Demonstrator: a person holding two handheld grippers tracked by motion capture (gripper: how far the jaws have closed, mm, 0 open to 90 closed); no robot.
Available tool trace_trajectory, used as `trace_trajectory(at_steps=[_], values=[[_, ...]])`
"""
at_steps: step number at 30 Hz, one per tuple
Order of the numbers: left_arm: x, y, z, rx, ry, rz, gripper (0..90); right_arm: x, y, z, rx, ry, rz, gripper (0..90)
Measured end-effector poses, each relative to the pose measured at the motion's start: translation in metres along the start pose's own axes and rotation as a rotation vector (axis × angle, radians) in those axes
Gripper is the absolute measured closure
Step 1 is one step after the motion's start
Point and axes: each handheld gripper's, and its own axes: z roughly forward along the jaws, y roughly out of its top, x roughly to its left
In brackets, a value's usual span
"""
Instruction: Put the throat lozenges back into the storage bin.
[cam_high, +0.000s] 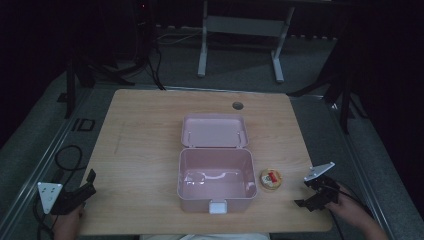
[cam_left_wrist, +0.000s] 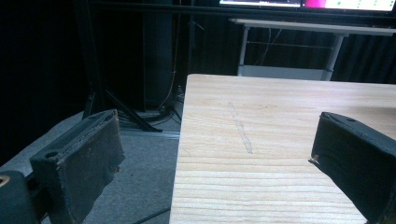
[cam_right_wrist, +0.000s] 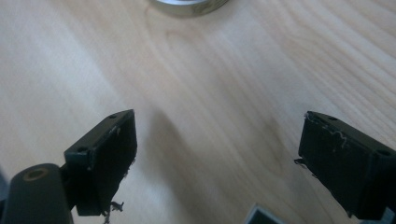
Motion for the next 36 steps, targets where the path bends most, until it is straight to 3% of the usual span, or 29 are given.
trace_trajectory(at_steps=[4,5,6,7,10,16,22,23,28,36], values=[[0.0,0.0,0.0,0.0,-0.004,-0.004,2.4,0.003,0.009,0.0,0.138,0.031,-0.059,11.2],[0.0,0.0,0.0,0.0,-0.004,-0.004,2.5,0.003,0.009,0.0,0.138,0.031,-0.059,11.2],[0.0,0.0,0.0,-0.001,-0.003,-0.003,2.4,0.006,0.016,0.002,0.233,0.047,-0.1,11.3],[0.0,0.0,0.0,0.0,-0.003,-0.002,2.5,0.007,0.018,0.003,0.265,0.04,-0.122,11.3],[0.0,0.0,0.0,0.001,-0.005,-0.005,2.5,0.008,0.024,0.003,0.342,0.035,-0.156,12.5],[0.0,0.0,0.0,0.0,-0.009,-0.01,2.5,0.008,0.036,-0.001,0.458,0.018,-0.178,12.7],[0.001,0.0,0.0,0.005,-0.029,-0.013,2.4,0.007,0.041,-0.001,0.487,0.01,-0.179,12.7],[0.001,0.0,0.0,0.005,-0.03,-0.016,2.5,0.006,0.044,-0.003,0.483,0.03,-0.165,13.2],[0.0,0.0,0.0,0.008,-0.029,-0.01,2.5,0.012,0.053,-0.008,0.509,0.055,-0.195,13.4],[0.0,0.0,0.0,0.007,-0.029,-0.009,2.5,0.021,0.08,-0.019,0.47,0.041,-0.248,13.9]])
